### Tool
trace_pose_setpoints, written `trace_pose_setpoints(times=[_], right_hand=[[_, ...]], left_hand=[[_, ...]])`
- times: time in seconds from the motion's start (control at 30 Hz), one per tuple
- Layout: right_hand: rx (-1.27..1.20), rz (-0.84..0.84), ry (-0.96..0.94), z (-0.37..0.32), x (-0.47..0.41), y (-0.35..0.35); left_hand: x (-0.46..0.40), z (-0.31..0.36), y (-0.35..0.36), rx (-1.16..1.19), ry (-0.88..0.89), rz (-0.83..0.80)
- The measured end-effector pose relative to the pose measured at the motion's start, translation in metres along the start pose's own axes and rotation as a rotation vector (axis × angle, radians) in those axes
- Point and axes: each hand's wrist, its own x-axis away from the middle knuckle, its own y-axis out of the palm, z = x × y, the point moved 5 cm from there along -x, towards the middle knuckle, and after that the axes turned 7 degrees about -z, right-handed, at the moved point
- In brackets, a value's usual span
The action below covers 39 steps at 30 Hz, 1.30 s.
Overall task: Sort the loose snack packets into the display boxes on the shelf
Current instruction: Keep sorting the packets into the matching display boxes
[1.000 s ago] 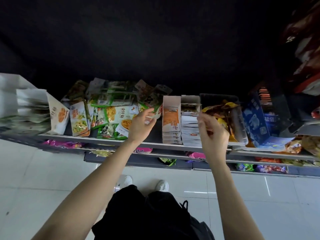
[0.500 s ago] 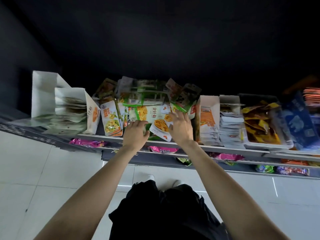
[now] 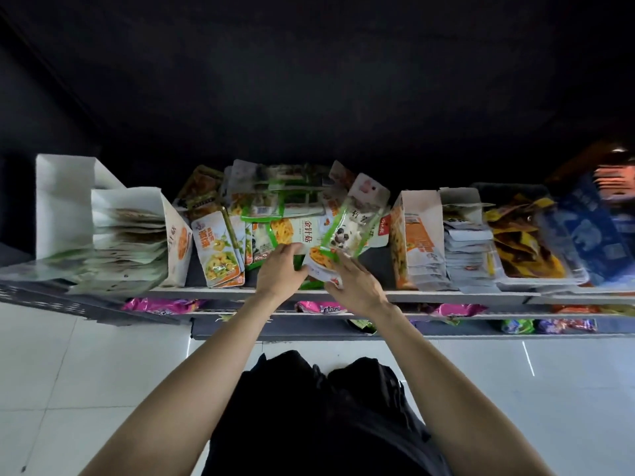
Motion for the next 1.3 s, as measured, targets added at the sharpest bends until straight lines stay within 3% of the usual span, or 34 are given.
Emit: trace_pose_setpoints(times=[0.1,0.17,0.23,0.3,0.4,0.47,0.57,0.73,0.9,1.0,1.17,1.23,1.3], right_hand=[[-0.041,0.281,-0.03,-0.004,0.017,-0.027],[-0.107,0.492,0.048,0.004,0.019,-0.045],[-0.201,0.446,0.163,0.015,0.006,-0.047],[-0.312,0.235,0.263,0.021,-0.012,-0.035],[-0.264,0.083,0.271,0.014,-0.024,-0.021],[-0.277,0.081,0.228,0.006,-0.022,-0.022],[-0.472,0.065,0.235,0.003,-0.007,-0.026],[-0.812,0.312,0.286,0.001,0.032,-0.058],[-0.846,0.295,0.044,-0.035,0.057,-0.107],[-0.673,0.275,-0.132,-0.08,0.062,-0.134],[-0.625,0.158,-0.424,-0.175,0.046,-0.13],[-0.601,0.192,-0.526,-0.213,0.035,-0.121],[-0.635,0.178,-0.577,-0.246,0.023,-0.11]], left_hand=[[-0.007,0.006,0.001,0.046,0.009,-0.011],[-0.012,0.012,0.001,0.029,0.029,-0.013],[-0.017,0.018,0.002,0.019,0.045,-0.006],[-0.022,0.024,0.003,0.009,0.059,0.009],[-0.034,0.034,0.01,-0.068,0.059,-0.023],[-0.038,0.039,0.011,-0.116,0.035,-0.043],[-0.033,0.039,0.002,0.036,-0.067,-0.061],[-0.01,0.049,-0.032,0.245,-0.035,-0.089],[0.054,0.054,-0.095,0.291,0.107,-0.016],[0.1,0.037,-0.132,0.401,0.101,0.038],[0.166,-0.01,-0.186,0.639,0.017,0.266],[0.183,-0.032,-0.204,0.623,-0.017,0.349],[0.197,-0.059,-0.226,0.461,-0.094,0.514]])
